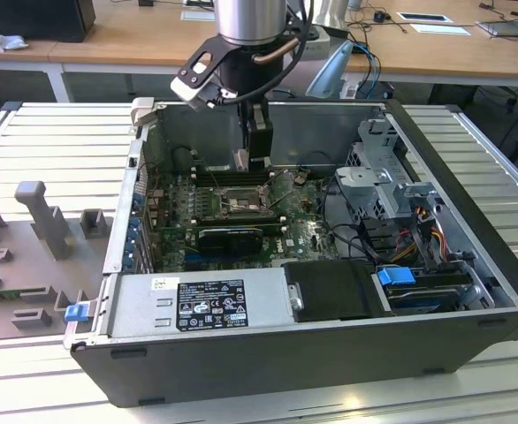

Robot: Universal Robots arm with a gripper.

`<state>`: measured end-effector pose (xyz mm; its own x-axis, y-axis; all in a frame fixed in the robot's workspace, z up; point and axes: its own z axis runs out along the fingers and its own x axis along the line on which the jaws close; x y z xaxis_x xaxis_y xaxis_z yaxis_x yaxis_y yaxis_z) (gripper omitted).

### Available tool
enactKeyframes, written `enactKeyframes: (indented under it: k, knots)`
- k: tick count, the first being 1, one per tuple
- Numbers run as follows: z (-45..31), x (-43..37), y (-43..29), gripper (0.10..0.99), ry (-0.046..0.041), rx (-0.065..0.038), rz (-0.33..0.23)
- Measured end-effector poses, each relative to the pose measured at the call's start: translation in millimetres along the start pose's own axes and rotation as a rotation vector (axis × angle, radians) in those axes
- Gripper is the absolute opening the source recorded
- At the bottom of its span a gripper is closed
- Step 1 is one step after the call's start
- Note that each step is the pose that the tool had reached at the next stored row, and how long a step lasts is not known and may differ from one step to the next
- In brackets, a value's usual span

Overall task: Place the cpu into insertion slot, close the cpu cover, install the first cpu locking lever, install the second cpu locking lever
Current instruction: 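Place the cpu into insertion slot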

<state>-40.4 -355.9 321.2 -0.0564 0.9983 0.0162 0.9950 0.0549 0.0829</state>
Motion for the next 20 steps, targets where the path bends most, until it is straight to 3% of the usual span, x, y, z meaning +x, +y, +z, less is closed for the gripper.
enactKeyframes:
  k: [4,13,16,20]
  knots:
    - [9.3,1.6,-0.8,0.533,-0.0038,0.0,0.036]
    - [31.1,5.8,-4.7,0.533,-0.0033,-0.001,0.035]
    - [43.8,8.1,-5.7,0.533,-0.0045,-0.001,0.049]
    - [53.3,8.6,-6.6,0.533,-0.0064,-0.001,0.072]
